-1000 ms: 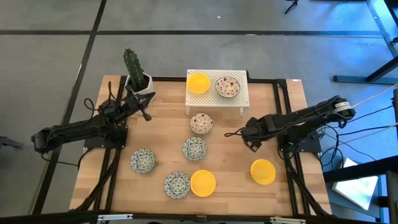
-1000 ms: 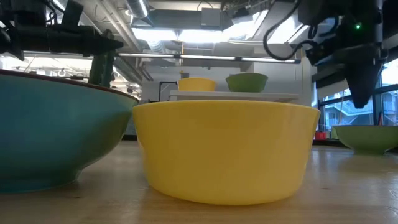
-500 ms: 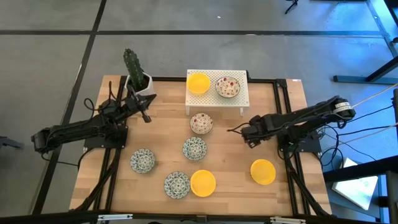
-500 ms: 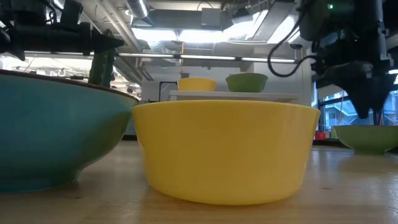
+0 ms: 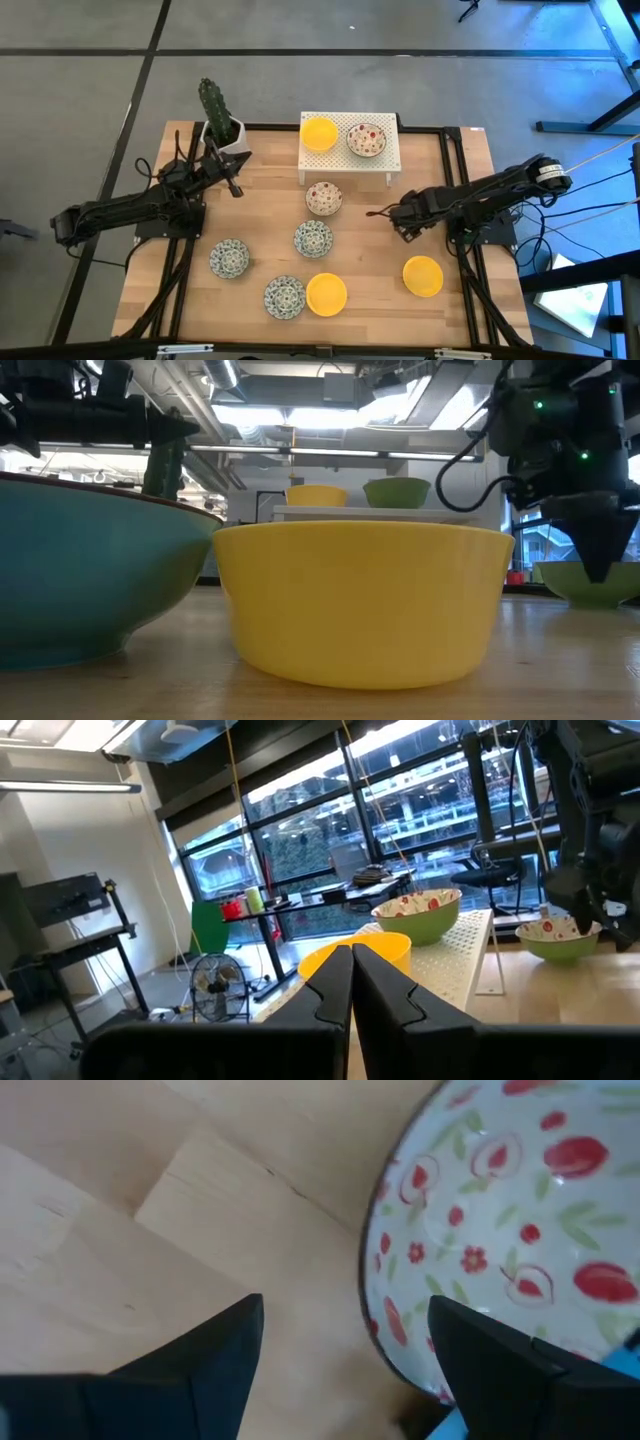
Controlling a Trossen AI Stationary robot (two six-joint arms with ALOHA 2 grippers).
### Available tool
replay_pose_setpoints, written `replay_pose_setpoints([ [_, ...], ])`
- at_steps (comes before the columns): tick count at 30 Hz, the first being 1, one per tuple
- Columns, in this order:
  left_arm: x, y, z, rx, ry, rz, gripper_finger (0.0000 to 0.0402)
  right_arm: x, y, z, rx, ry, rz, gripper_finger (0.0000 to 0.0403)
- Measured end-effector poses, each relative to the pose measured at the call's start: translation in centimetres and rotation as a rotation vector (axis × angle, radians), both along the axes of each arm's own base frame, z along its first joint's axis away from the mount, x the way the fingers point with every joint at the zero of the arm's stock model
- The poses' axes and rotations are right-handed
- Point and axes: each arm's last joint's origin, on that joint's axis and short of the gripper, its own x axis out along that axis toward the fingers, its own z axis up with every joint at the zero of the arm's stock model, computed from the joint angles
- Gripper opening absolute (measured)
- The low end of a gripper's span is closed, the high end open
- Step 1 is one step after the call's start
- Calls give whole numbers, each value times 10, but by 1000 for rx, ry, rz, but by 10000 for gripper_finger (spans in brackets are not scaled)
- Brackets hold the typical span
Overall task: Pick & Place Mini bowls
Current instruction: Stack the right green bowl on top of the green bowl on the shelf
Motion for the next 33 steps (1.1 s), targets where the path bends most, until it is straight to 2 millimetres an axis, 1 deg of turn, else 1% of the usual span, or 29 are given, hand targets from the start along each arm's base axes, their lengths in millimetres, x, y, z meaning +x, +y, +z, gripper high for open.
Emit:
replay_pose_setpoints([
  [6,0,0,1,2,-6,0,2,-3,-3,-9,-70,0,100,281],
  [8,0,0,1,2,-5,0,2,-3,-3,-11,-79,1,105,273],
  [10,0,0,1,2,-6,0,3,-3,-3,-13,-78,-5,105,255],
  [14,0,0,1,2,-6,0,7,-6,-3,-16,-78,2,104,194],
  [18,0,0,1,2,-6,0,6,-6,-3,-16,-79,11,111,111],
  [22,0,0,1,2,-6,0,2,-6,-3,-16,-85,20,167,24],
  [23,0,0,1,2,-6,1,2,-6,-4,-15,-87,29,185,16],
  [26,0,0,1,4,-16,0,3,-2,-3,-7,-90,25,208,20],
  [30,-1,0,3,2,-32,-3,7,5,-3,13,-128,38,249,13],
  [33,-1,0,3,-6,-37,-5,6,12,-3,33,-167,15,260,13],
])
